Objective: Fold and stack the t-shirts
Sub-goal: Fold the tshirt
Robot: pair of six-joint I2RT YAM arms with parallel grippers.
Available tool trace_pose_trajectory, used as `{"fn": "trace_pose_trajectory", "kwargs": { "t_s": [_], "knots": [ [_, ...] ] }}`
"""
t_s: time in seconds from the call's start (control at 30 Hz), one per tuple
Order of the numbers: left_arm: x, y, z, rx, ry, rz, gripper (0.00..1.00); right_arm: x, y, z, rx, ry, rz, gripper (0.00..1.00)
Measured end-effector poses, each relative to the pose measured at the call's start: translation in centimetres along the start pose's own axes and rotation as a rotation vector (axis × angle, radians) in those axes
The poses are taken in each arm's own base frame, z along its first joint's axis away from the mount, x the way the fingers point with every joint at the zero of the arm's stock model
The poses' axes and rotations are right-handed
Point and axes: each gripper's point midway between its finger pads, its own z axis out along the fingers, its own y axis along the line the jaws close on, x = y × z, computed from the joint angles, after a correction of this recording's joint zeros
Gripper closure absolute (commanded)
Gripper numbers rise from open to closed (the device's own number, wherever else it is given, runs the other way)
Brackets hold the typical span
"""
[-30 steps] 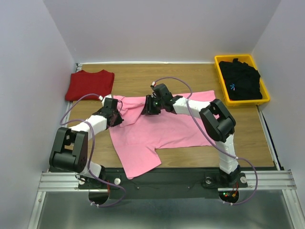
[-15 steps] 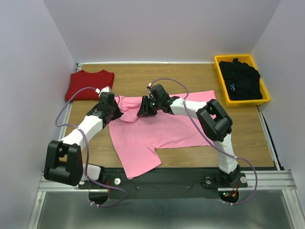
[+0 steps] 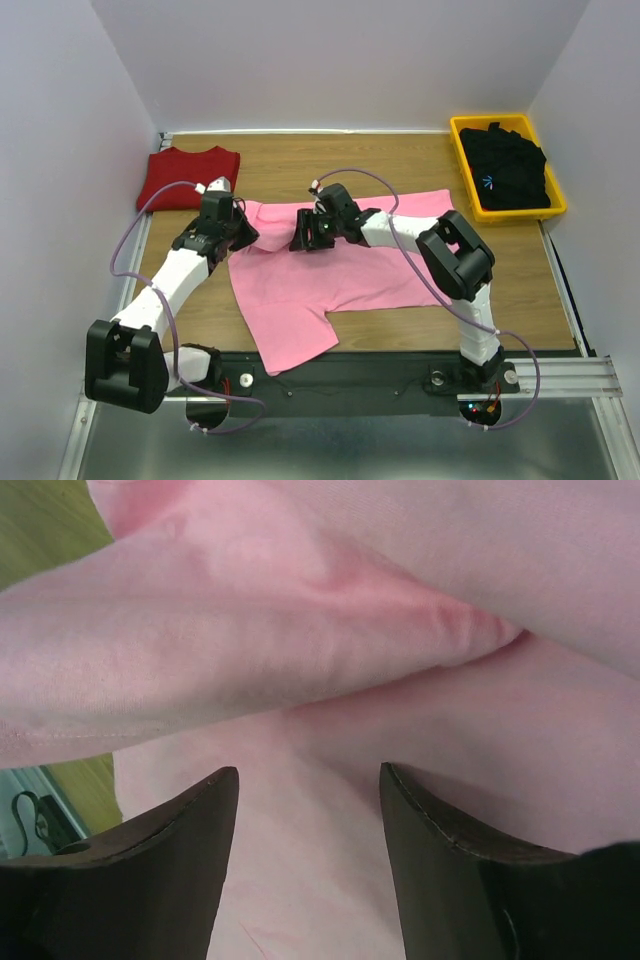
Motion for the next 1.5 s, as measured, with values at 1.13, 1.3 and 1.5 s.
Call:
{"fn": "trace_pose_trajectory", "kwargs": {
  "t_s": [1.13, 1.3, 1.5],
  "knots": [
    [-2.5, 1.0, 3.2, -0.118, -0.027, 0.101, 1.00, -3.0, -0.7, 2.0, 0.106, -0.147, 0.192, 0.64],
    [-3.6, 1.0, 4.1, -0.140, -0.049, 0.131, 1.00, -3.0, -0.8, 2.0, 0.108, -0.150, 0.202, 0.67],
    [-5.3, 0.5, 5.2, -0.152, -0.079, 0.164, 1.00, -3.0, -0.7, 2.0, 0.108, -0.149, 0.202, 0.69]
  ]
}}
